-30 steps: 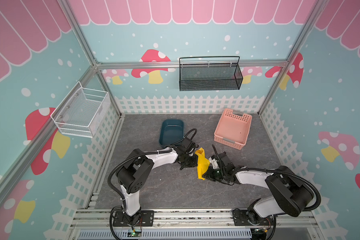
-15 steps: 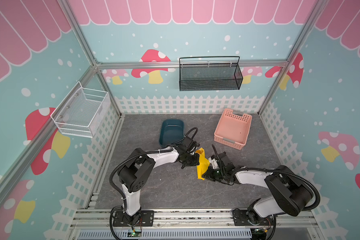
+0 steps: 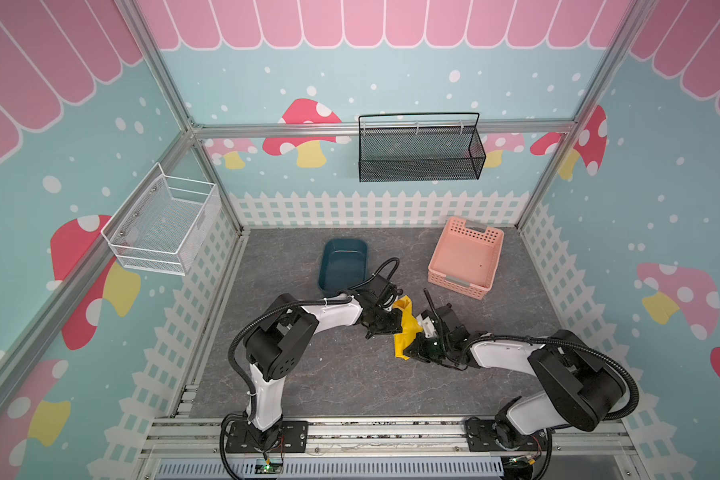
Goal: Place the utensils on the paper napkin and roll it up
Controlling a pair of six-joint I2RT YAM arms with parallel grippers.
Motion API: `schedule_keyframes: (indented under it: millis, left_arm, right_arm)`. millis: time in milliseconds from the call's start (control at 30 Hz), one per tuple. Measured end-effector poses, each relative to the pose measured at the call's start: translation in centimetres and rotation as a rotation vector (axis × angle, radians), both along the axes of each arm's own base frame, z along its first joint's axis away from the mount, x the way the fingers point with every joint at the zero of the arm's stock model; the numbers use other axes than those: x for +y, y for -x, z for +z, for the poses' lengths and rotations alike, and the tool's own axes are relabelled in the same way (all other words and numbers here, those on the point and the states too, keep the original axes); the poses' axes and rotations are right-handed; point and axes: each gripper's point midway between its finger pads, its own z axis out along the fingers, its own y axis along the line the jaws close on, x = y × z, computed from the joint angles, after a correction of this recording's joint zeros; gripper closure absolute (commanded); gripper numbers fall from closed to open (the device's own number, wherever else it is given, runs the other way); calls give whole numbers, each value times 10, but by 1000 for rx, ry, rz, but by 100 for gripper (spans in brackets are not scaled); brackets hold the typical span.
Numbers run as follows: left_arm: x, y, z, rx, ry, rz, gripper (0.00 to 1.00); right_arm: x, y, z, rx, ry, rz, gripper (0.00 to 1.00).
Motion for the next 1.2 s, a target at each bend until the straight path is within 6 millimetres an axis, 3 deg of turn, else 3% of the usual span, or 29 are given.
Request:
schedule_keyframes:
  millis: [733, 1000, 1200]
  left_arm:
    - [-14, 7, -1, 19, 18, -28, 100]
    - [-14, 6, -2, 26, 11, -26, 100]
    - [-13, 6, -2, 26, 5, -23, 100]
  right_arm:
    - [1, 0, 0, -4, -4, 9, 98]
    - [-2, 0, 5, -12, 14, 17, 80]
    - [-28, -11, 22, -41, 25, -48, 68]
